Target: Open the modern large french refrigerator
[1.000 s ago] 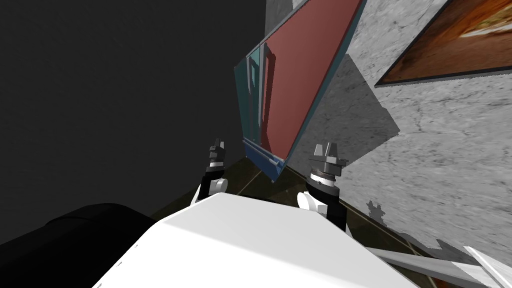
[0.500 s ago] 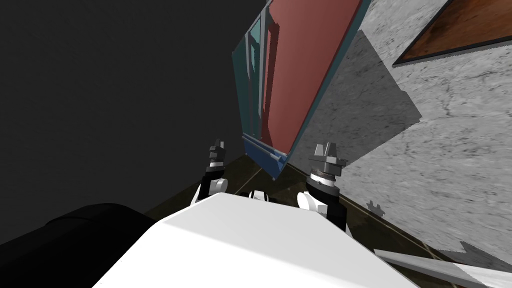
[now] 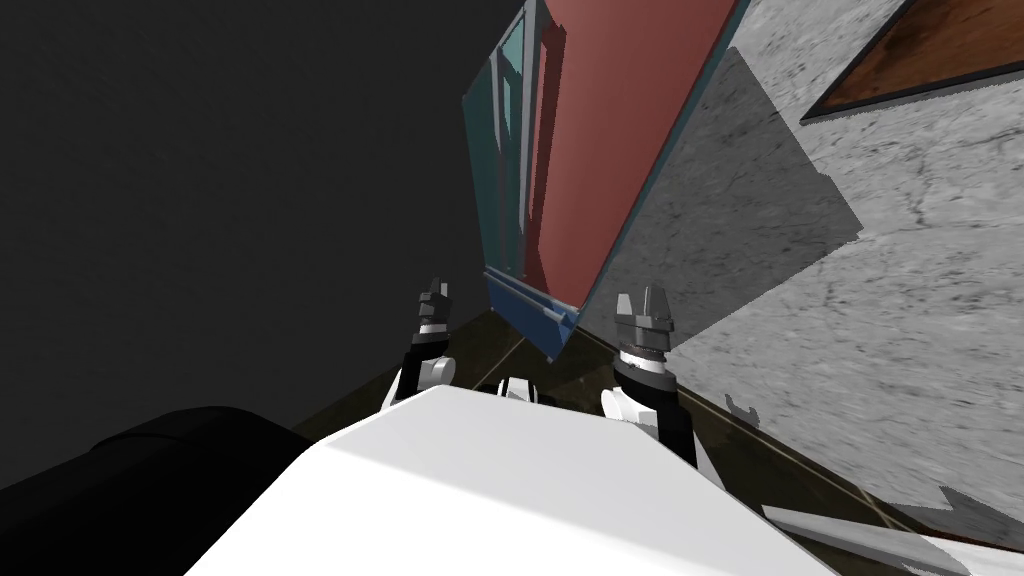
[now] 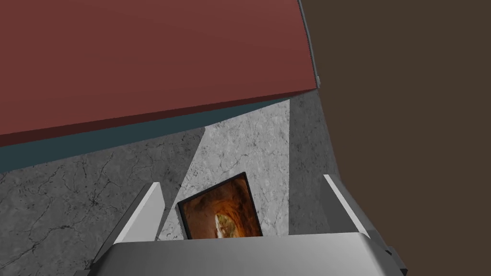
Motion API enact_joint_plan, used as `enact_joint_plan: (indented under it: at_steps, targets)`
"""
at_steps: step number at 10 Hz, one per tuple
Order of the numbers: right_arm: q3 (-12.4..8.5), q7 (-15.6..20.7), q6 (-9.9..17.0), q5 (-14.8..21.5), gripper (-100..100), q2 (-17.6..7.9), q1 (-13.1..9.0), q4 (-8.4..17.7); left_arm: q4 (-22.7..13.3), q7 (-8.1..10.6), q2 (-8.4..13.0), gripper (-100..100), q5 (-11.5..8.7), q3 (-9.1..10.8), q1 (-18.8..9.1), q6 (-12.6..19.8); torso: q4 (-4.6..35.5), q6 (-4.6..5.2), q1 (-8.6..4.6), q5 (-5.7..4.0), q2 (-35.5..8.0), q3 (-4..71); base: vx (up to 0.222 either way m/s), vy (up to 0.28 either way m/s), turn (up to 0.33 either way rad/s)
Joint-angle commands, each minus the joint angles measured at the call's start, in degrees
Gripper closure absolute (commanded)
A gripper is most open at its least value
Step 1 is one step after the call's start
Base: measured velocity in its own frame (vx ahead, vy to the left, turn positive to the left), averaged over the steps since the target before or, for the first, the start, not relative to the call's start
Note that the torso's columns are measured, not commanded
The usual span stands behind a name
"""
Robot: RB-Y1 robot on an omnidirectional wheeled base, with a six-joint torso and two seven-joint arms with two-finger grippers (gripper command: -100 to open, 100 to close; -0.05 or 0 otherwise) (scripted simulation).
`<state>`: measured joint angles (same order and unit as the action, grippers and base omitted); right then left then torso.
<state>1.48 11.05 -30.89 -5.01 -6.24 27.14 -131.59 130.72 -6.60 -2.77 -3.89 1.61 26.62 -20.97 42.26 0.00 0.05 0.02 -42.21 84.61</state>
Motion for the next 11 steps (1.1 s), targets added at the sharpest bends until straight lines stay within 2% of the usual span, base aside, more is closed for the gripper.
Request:
enact_joint_plan:
  at_steps: [1,3,6,7,8,9,10,11]
  targets:
    - [-0.7,3.4,-0.4,1.0,-100,-1.7,-0.3,1.9,0.0,0.00,0.0,0,0.0,0.00,0.0,0.0,0.0,0.00,-0.01,0.00,-0.1,0.0,0.054,0.074,-0.013]
    - [-1.9,7.1,-1.0,2.5,-100,-3.4,-0.7,4.6,0.0,0.00,0.0,0,0.0,0.00,0.0,0.0,0.0,0.01,-0.08,-0.03,-0.1,-0.1,0.093,0.086,-0.037]
    - [-2.5,10.8,-1.4,3.3,-100,-4.1,-0.9,6.1,0.0,0.00,0.0,0,0.0,0.00,0.0,0.0,0.0,0.01,-0.11,-0.04,-0.1,-0.1,0.068,0.059,-0.020]
    - [-3.2,13.0,-1.8,4.2,-100,-4.7,-1.2,7.8,0.0,0.00,0.0,0,0.0,0.00,0.0,0.0,0.1,0.00,-0.11,-0.03,-0.2,-0.1,0.074,0.060,-0.030]
    - [-3.2,13.7,-1.8,4.2,-100,-4.7,-1.2,7.8,0.0,0.00,0.0,0,0.0,0.00,0.0,0.0,0.0,0.01,-0.05,-0.02,-0.1,-0.1,0.066,0.060,-0.018]
    - [-3.9,15.8,-2.3,5.2,-100,-5.3,-1.5,9.5,0.0,0.00,0.0,0,0.0,0.00,0.0,0.0,0.0,0.00,-0.04,-0.01,-0.1,0.0,0.058,0.082,-0.030]
    - [-3.9,16.7,-2.3,5.2,-100,-5.3,-1.5,9.5,0.0,0.00,0.0,0,0.0,0.00,0.0,0.0,0.0,0.00,0.03,0.00,-0.1,0.0,0.051,0.072,-0.026]
    - [-4.6,18.8,-2.7,6.1,-100,-5.8,-1.8,11.3,0.0,0.00,0.0,0,0.0,0.00,0.0,0.0,0.0,0.00,-0.03,0.00,-0.1,-0.1,0.081,0.074,-0.038]
